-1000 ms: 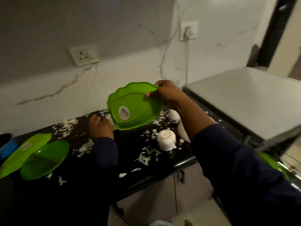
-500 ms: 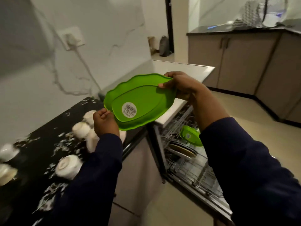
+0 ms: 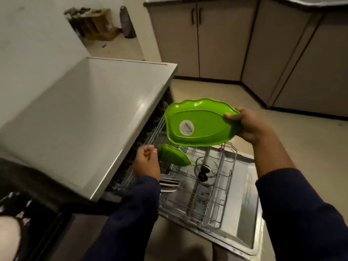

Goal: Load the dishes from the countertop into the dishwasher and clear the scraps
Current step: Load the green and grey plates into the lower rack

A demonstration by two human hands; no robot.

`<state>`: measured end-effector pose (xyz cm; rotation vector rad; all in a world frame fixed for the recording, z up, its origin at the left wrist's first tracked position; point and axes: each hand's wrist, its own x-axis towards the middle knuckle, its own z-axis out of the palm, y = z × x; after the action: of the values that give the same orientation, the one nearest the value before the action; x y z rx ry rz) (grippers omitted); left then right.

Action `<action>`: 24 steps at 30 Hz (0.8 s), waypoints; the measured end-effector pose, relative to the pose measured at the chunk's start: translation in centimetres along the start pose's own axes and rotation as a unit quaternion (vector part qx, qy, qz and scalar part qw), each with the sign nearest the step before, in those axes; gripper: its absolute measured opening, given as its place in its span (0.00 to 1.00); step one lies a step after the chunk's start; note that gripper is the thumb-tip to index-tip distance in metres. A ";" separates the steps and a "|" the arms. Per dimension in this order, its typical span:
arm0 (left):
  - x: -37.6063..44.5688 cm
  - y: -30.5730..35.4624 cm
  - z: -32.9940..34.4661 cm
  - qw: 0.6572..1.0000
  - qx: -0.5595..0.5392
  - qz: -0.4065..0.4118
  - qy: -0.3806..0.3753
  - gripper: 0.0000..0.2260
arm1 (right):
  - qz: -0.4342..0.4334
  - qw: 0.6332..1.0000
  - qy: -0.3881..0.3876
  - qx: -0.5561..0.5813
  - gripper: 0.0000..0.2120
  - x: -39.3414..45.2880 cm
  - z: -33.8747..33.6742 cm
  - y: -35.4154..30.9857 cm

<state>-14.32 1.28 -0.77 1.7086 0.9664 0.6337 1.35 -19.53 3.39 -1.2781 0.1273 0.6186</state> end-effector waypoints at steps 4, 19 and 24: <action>1.6 -6.2 4.3 0.995 0.041 -0.054 -0.075 0.05 | 0.037 0.990 0.099 0.089 0.09 6.8 -3.5 7.4; 13.9 -27.1 15.8 0.983 0.042 -0.133 -0.115 0.14 | 0.106 0.990 0.090 0.026 0.12 33.3 -2.6 30.3; 14.8 -30.2 16.4 0.981 0.048 -0.147 -0.113 0.13 | 0.135 0.987 0.086 0.009 0.11 37.4 -2.5 34.8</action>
<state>-2.50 9.79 -35.26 1.6359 1.0716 0.1965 15.79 -3.10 -42.85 -1.3061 0.4538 0.7350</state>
